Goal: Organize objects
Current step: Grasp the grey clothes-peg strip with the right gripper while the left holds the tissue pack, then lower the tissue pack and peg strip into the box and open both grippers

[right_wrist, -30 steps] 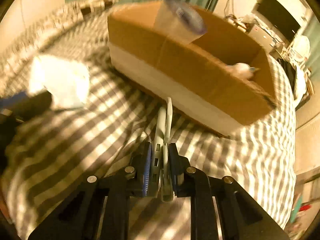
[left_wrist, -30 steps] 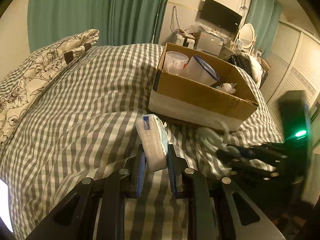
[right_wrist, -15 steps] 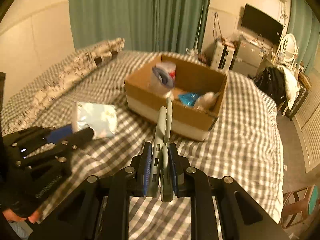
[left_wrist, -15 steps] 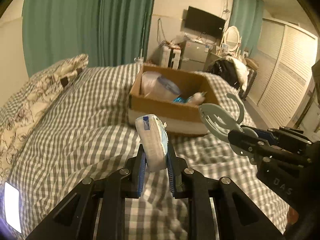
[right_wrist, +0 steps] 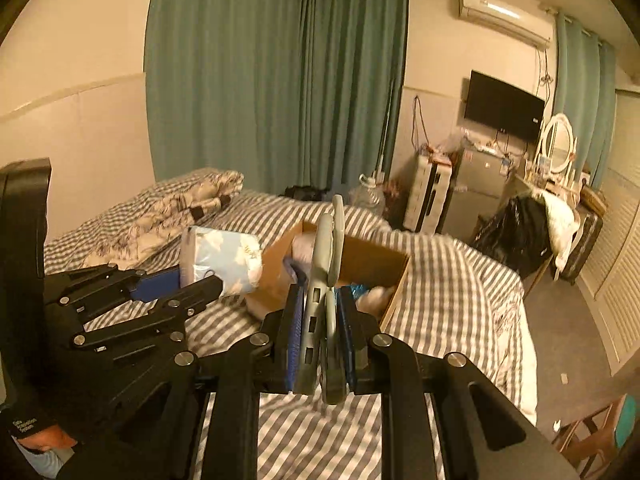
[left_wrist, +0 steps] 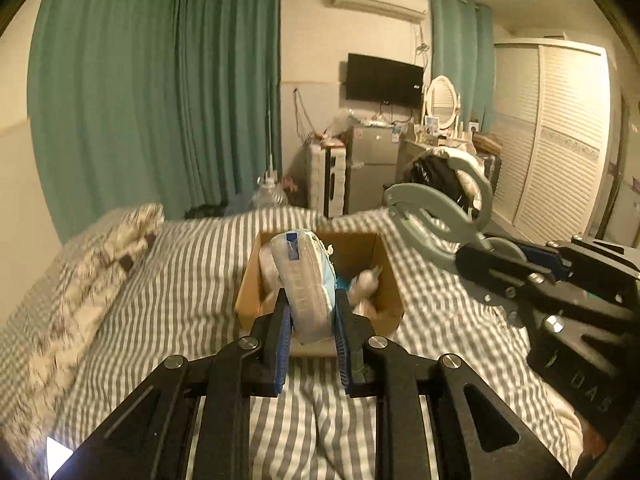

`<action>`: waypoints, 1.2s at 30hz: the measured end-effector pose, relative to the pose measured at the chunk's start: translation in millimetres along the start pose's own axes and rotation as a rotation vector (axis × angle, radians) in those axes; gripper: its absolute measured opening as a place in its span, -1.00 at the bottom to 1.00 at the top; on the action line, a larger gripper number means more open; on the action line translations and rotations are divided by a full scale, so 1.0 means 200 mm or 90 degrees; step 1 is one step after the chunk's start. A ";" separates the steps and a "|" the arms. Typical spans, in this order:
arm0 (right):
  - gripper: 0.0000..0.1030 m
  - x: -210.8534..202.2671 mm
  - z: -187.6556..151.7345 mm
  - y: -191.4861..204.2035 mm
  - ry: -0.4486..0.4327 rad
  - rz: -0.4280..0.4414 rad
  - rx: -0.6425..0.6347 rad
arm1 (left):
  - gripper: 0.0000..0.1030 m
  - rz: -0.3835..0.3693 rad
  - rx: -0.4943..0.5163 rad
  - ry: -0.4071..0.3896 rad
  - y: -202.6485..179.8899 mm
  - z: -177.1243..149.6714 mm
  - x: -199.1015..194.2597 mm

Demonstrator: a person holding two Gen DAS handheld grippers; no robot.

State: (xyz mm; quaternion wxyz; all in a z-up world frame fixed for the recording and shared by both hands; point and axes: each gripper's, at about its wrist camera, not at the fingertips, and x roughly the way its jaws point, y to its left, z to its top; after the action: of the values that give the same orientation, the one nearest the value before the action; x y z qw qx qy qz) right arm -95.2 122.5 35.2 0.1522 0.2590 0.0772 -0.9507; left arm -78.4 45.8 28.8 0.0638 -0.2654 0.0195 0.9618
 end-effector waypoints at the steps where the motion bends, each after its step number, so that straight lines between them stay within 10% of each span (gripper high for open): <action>1: -0.68 0.00 0.02 -0.01 -0.003 0.001 0.000 | -0.62 0.002 0.006 -0.004 -0.01 0.02 0.01; 20: -0.68 0.53 0.27 -0.32 0.017 -0.012 0.027 | -0.62 0.032 0.092 0.015 -0.06 0.33 0.66; 36: -0.68 1.14 0.13 -0.51 0.095 0.000 0.074 | -0.61 0.010 0.080 0.103 0.01 0.19 1.20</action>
State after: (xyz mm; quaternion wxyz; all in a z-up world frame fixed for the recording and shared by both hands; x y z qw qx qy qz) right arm -327.6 155.9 -52.4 0.1310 0.3373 0.0328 -0.9317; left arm -301.7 73.0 -60.8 0.0707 -0.3374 0.0871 0.9346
